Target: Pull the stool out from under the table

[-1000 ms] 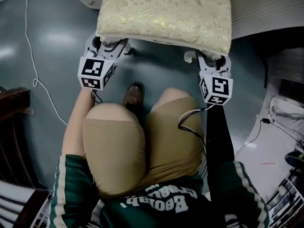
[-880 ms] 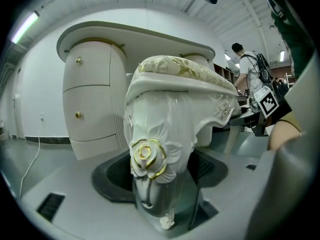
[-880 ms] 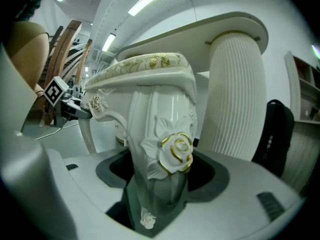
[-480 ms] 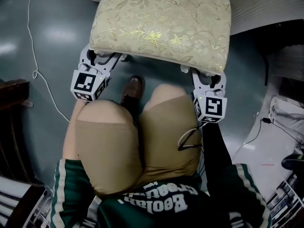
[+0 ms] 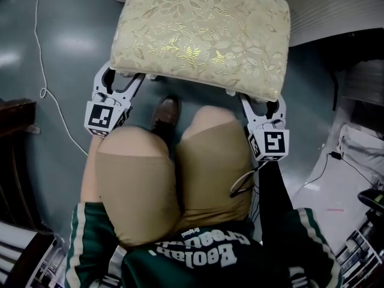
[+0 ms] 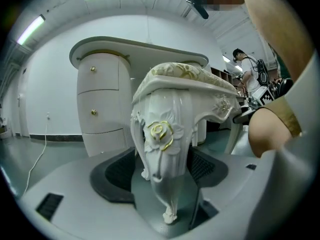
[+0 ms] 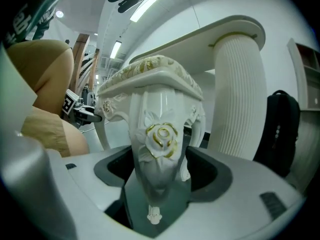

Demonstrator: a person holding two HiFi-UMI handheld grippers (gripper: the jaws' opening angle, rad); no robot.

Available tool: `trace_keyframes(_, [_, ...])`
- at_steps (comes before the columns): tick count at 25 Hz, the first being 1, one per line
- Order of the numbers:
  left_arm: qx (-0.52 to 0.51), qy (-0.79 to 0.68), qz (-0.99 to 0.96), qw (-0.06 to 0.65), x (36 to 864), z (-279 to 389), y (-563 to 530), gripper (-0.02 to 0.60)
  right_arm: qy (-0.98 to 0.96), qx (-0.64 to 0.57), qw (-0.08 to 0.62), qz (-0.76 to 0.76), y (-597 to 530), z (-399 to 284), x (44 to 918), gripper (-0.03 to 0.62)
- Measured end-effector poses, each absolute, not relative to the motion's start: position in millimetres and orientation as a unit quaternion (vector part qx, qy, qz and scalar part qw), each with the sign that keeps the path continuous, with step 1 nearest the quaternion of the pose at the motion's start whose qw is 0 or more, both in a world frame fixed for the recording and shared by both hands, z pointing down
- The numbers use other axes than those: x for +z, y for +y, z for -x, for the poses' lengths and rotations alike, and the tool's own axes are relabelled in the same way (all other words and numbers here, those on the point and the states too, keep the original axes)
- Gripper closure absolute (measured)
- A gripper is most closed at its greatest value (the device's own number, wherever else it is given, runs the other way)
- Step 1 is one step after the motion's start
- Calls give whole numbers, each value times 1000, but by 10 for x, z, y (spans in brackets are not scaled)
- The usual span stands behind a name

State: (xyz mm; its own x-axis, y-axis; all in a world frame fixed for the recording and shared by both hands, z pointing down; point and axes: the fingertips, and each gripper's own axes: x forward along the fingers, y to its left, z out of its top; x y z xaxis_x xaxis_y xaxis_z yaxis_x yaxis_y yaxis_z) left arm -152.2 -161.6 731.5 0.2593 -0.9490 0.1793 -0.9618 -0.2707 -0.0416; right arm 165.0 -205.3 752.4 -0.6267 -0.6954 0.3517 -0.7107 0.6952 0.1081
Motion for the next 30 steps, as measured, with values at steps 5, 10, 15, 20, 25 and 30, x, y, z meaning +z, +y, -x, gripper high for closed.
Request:
trace_keyframes(5, [91, -629, -770, 58, 7359, 1801, -1259, 242, -895, 43, 194, -399, -1814, -1942, 7559, 269])
trace_keyframes(10, [90, -660, -744, 48, 7171, 2109, -1129, 243, -880, 34, 218, -420, -1810, -2195, 7427, 247])
trace_keyframes(15, [57, -672, -738, 25, 6561, 2176, -1306, 244, -889, -5, 219, -402, -1754, -2276, 7114, 287])
trace_keyframes(20, [35, -684, -729, -10, 5900, 2171, -1498, 244, -886, -14, 166, -433, -1947, -2334, 6582, 289])
trace_keyframes(25, [-4, -672, -740, -24, 5261, 2018, -1711, 244, -878, -30, 108, -465, -2327, -2108, 5919, 278])
trace_keyframes(30, [-19, -649, -759, -45, 4764, 1673, -1901, 244, -884, -52, 71, -459, -2585, -1646, 5441, 278])
